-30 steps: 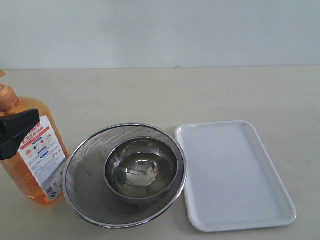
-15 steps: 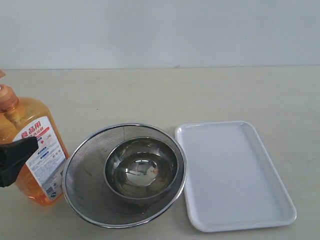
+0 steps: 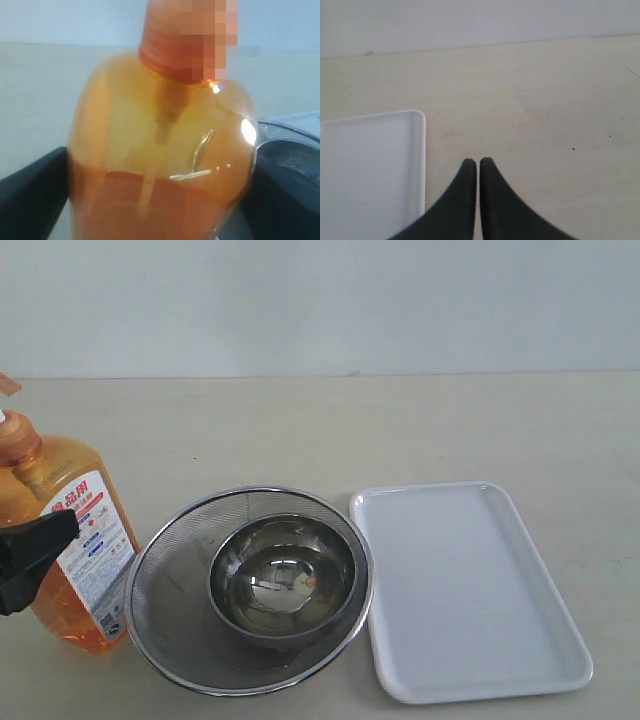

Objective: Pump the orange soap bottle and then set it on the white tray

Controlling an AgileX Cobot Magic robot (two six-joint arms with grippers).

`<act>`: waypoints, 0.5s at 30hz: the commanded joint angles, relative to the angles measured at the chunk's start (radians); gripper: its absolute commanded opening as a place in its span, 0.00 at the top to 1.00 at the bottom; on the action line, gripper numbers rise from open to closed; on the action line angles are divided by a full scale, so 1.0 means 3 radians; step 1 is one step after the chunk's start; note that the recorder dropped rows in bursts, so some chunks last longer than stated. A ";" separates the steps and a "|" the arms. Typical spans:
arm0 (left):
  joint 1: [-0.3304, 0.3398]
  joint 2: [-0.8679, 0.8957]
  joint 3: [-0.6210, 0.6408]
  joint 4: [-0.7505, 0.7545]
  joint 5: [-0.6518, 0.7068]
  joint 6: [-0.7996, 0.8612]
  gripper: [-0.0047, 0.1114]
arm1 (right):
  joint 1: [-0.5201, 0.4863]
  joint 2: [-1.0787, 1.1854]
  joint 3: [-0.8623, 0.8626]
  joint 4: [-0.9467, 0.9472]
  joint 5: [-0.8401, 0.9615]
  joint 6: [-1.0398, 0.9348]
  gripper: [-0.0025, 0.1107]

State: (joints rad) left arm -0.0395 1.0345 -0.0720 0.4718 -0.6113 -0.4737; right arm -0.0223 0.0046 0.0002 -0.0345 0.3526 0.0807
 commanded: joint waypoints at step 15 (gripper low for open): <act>-0.0017 0.0085 0.0029 0.0068 -0.0101 -0.0167 0.26 | -0.0023 -0.0015 -0.0001 -0.0009 -0.0017 -0.0016 0.98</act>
State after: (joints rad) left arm -0.0395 1.0520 -0.0679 0.4703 -0.6350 -0.5133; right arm -0.0223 0.0046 0.0002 -0.0345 0.3526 0.0807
